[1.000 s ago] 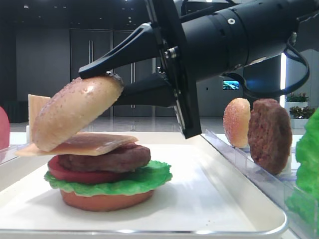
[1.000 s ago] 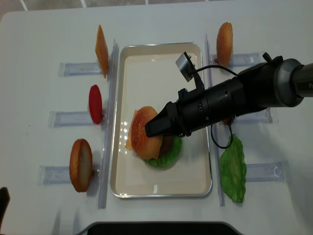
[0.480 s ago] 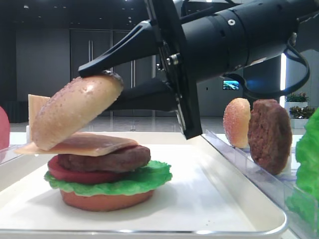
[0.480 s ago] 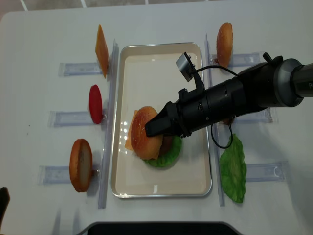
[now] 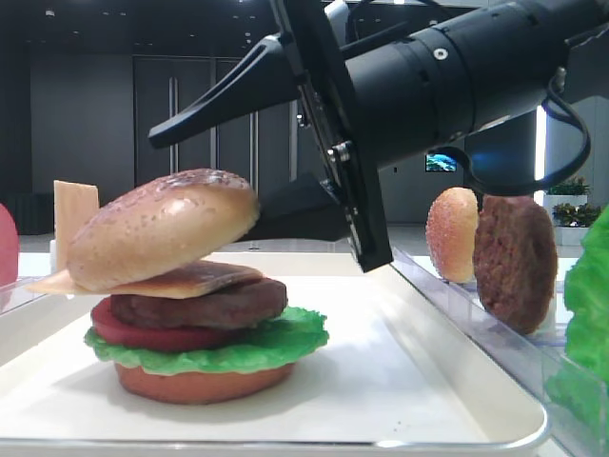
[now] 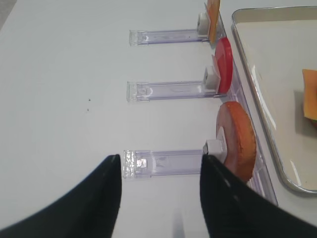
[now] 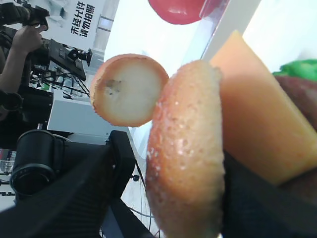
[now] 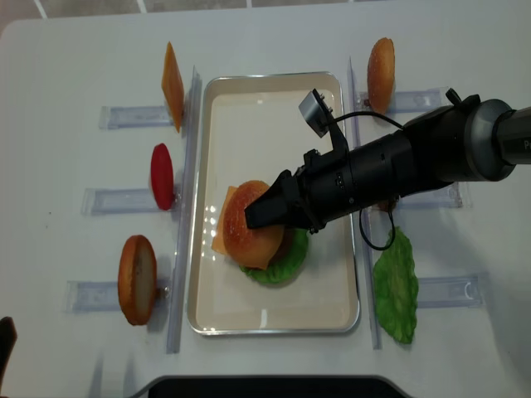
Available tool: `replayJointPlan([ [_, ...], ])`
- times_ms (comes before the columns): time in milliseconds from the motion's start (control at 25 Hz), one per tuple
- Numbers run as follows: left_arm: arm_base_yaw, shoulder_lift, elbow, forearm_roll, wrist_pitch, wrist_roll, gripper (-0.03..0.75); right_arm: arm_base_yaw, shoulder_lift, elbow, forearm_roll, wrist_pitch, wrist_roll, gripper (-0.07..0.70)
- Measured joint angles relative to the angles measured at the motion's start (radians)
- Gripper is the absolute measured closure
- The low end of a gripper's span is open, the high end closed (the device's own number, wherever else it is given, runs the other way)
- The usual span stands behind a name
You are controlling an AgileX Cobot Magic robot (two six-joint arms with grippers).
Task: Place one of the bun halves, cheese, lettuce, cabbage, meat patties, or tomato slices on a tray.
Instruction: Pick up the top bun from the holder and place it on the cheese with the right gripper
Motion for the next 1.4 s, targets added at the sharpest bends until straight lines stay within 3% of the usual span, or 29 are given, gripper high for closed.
replayJointPlan([
  [280, 0.0, 0.0, 0.0, 0.0, 0.0, 0.0, 0.325, 0.0, 0.0, 0.0, 0.0, -0.032, -0.011, 0.22],
  [640, 0.0, 0.0, 0.0, 0.0, 0.0, 0.0, 0.325, 0.0, -0.002, 0.0, -0.004, -0.073, -0.018, 0.145],
  [1400, 0.0, 0.0, 0.0, 0.0, 0.0, 0.0, 0.325, -0.001, -0.115, 0.0, -0.135, -0.262, 0.023, 0.14],
])
